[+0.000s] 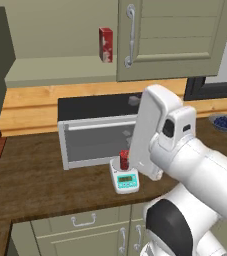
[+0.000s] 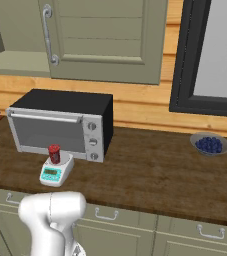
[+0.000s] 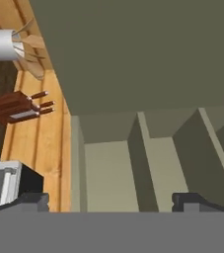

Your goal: Pick the yogurt and place it on the digital scale for weighing, and close the cabinet.

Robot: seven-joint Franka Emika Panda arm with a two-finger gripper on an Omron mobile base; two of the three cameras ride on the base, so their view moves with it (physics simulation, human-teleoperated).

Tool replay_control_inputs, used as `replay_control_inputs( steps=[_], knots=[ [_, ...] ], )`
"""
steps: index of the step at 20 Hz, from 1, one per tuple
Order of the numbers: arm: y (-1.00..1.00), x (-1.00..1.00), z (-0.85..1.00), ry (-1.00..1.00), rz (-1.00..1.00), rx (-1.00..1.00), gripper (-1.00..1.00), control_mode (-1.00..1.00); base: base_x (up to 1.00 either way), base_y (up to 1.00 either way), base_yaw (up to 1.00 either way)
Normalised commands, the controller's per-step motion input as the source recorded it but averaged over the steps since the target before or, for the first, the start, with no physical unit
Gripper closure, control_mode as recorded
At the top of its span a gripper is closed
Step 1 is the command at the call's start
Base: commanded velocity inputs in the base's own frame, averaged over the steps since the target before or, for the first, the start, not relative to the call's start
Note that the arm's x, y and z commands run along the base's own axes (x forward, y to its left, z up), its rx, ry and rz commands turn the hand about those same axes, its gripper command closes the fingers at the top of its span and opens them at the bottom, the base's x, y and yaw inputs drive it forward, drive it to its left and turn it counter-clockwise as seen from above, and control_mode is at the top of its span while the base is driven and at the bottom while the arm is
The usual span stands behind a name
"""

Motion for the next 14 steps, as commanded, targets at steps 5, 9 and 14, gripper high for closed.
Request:
replay_control_inputs(
  steps=[5, 9, 14],
  knots=[
    [0.39, -0.14, -0.65, -0.01, 0.02, 0.00, -1.00, -1.00, 0.00, 0.00, 0.00],
    [0.89, -0.35, -0.28, -0.06, 0.01, 0.00, -1.00, -1.00, 0.00, 0.00, 0.00],
    [0.96, -0.31, -0.07, -0.09, 0.02, -0.01, -1.00, -1.00, 0.00, 0.00, 0.00]
  ],
)
